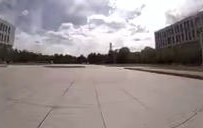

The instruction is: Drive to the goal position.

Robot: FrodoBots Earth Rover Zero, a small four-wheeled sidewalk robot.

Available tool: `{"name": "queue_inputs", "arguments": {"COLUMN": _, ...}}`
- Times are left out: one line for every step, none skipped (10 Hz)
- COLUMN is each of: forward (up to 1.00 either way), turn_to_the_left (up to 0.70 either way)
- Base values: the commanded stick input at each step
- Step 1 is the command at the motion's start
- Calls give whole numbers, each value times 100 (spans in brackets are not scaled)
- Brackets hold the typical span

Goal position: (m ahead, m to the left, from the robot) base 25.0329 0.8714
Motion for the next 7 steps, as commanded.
{"name": "queue_inputs", "arguments": {"forward": 100, "turn_to_the_left": 0}}
{"name": "queue_inputs", "arguments": {"forward": 100, "turn_to_the_left": 0}}
{"name": "queue_inputs", "arguments": {"forward": 100, "turn_to_the_left": 0}}
{"name": "queue_inputs", "arguments": {"forward": 100, "turn_to_the_left": 0}}
{"name": "queue_inputs", "arguments": {"forward": 100, "turn_to_the_left": 0}}
{"name": "queue_inputs", "arguments": {"forward": 100, "turn_to_the_left": 0}}
{"name": "queue_inputs", "arguments": {"forward": 100, "turn_to_the_left": 0}}
